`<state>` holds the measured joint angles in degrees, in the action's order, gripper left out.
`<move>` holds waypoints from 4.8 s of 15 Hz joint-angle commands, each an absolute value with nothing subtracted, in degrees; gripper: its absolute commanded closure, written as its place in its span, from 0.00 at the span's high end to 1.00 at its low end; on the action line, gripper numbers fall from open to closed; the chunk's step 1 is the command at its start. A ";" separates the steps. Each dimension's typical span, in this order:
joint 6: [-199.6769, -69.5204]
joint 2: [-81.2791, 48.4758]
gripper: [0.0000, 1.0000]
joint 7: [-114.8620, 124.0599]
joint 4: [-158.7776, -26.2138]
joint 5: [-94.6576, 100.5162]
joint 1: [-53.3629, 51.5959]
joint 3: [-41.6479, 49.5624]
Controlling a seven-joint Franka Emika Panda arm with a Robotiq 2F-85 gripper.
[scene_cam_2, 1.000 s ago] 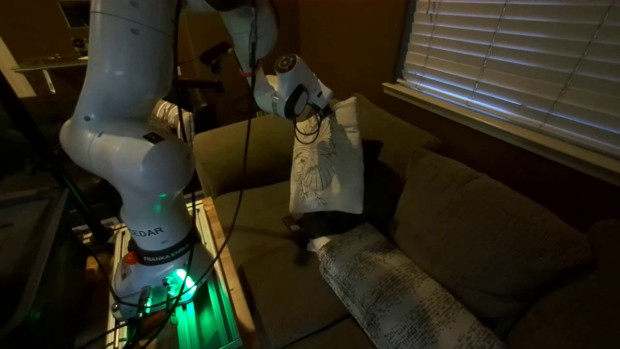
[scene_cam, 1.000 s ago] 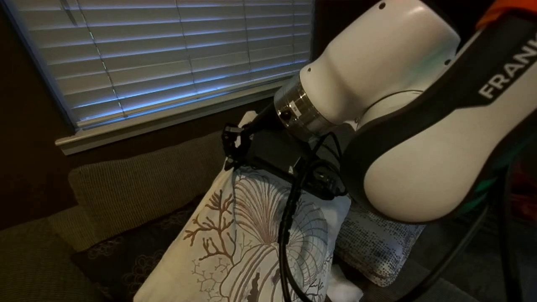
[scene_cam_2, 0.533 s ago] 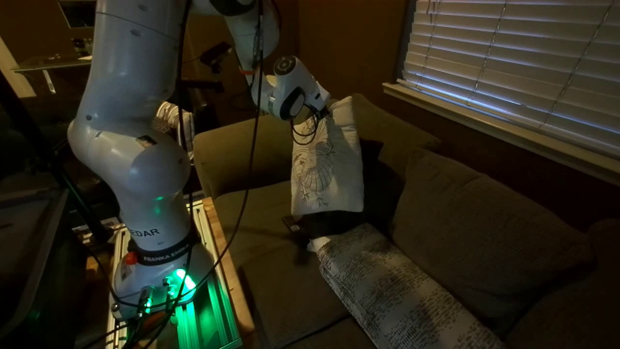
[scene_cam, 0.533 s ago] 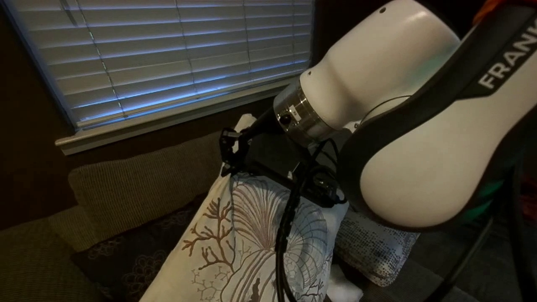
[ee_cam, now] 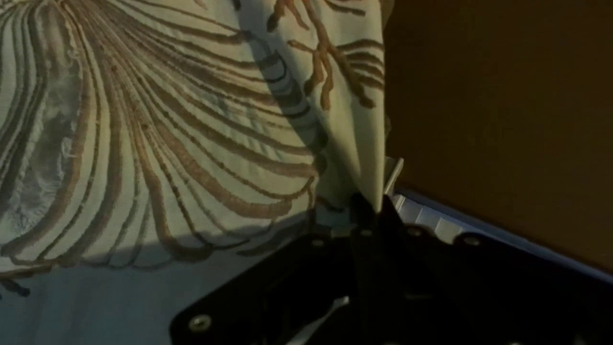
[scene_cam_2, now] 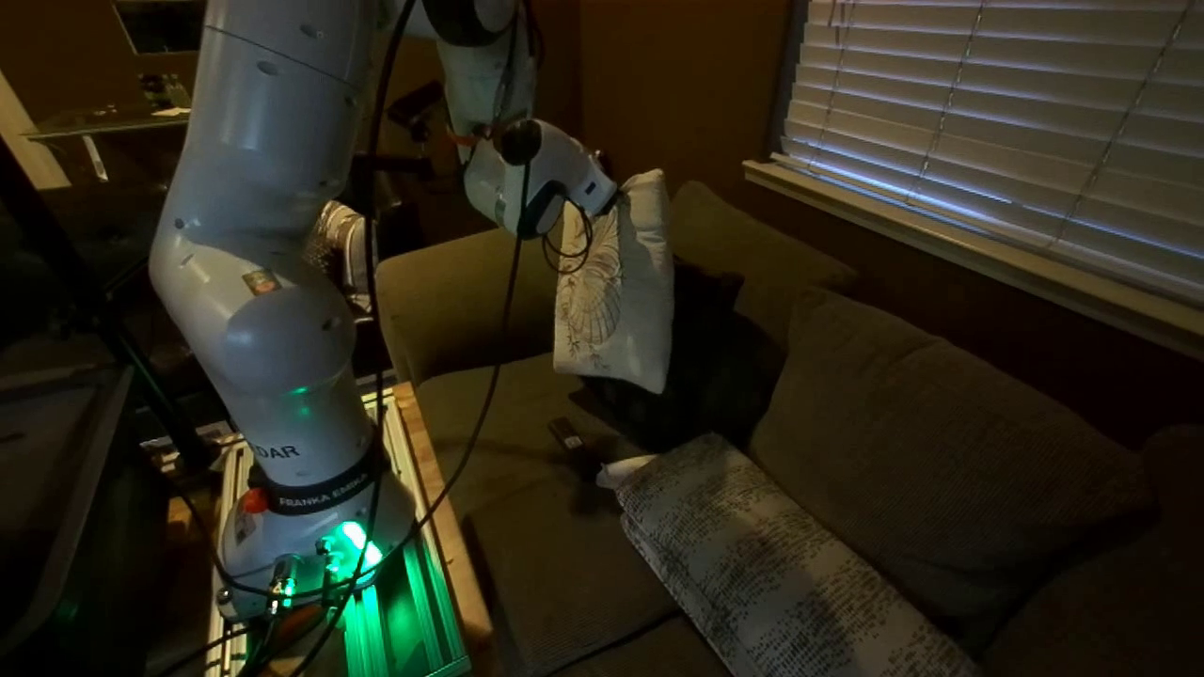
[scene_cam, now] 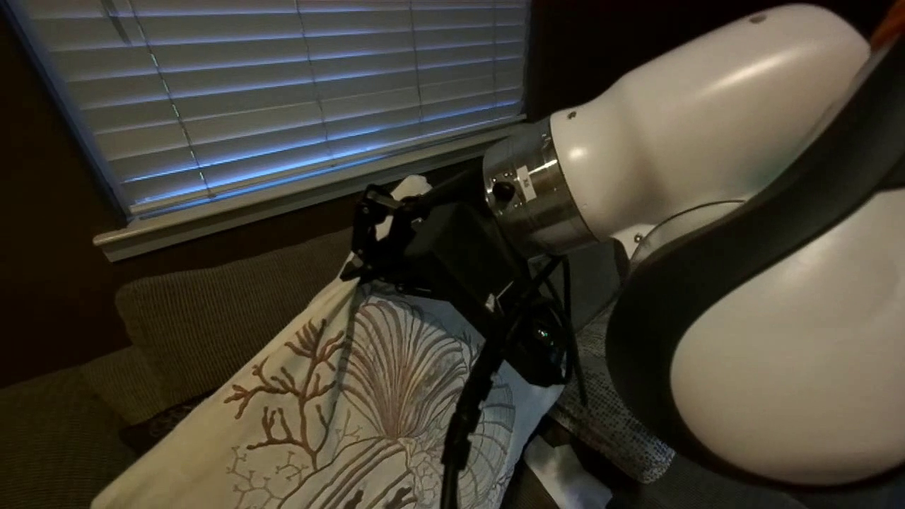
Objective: Move the black and white pillows to the left side of the sofa.
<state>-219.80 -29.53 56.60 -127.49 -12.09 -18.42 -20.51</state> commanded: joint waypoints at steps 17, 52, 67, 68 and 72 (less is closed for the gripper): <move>-239.17 -47.20 0.01 75.46 -123.86 7.68 -4.86 -24.67; -242.94 -49.12 0.57 95.21 -124.14 -11.32 -18.85 -11.82; -217.43 -28.29 1.00 70.77 -137.96 -12.26 -14.00 -17.93; -213.15 -26.05 1.00 70.12 -138.90 -13.33 -13.65 -17.99; -195.41 -17.85 1.00 65.68 -141.23 -19.07 -14.72 -14.84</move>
<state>-206.60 -25.77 69.34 -137.14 -14.33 -13.90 -16.61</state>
